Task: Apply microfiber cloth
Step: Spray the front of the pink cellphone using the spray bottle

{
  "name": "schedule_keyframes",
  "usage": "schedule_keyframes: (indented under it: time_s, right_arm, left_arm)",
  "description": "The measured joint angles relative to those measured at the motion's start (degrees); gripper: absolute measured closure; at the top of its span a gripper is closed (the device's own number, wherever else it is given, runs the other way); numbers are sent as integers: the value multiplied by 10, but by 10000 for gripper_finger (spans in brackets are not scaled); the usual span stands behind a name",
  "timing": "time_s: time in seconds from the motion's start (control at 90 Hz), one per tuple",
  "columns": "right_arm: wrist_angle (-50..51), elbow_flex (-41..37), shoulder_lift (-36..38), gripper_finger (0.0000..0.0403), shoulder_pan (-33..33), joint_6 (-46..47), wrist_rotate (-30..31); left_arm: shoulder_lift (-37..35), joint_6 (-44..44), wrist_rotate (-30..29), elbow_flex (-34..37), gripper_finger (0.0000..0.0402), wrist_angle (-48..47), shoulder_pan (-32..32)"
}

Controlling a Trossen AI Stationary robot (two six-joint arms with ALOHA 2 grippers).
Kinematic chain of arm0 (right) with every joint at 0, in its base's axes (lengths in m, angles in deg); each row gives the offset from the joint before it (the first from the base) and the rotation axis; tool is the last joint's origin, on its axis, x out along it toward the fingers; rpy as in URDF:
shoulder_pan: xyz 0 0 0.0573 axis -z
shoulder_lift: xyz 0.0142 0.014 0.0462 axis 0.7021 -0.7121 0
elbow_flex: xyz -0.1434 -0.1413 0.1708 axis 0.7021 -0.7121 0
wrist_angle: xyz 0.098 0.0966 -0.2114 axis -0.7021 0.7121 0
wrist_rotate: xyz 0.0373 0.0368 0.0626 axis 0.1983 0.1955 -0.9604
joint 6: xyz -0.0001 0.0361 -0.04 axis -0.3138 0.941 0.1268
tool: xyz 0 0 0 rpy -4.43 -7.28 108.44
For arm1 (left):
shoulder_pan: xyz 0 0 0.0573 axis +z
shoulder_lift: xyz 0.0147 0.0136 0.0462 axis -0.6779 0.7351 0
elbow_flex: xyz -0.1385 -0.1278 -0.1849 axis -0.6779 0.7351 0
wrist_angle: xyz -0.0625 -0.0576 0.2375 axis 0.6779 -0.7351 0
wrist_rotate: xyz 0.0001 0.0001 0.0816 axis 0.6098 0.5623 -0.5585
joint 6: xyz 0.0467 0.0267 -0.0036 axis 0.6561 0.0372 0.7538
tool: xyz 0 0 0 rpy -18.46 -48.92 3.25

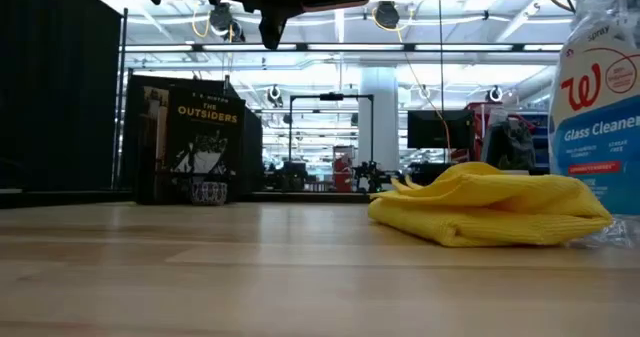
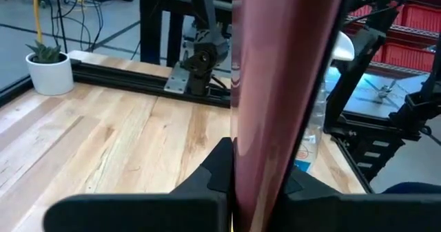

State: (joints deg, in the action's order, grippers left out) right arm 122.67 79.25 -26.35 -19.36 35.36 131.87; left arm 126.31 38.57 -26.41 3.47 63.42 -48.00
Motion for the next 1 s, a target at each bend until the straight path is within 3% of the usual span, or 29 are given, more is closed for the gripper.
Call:
schedule_keyframes:
  time_s: [0.222, 0.644, 0.8, 1.0]
  right_arm:
    - [8, 0, 0, 28, 56, -22, -32]
    - [-47, 0, -16, 28, 82, -43, -60]
    - [-52, 0, -25, 28, 92, -48, -73]
    - [-61, 0, -20, 28, 91, -65, -78]
  left_arm:
    - [0, 1, 0, 0, 388, 0, 0]
    - [15, 10, -22, -12, 388, 22, 5]
    - [79, 26, -7, -86, 388, -5, 26]
    - [203, 72, 80, -240, 388, -83, 70]
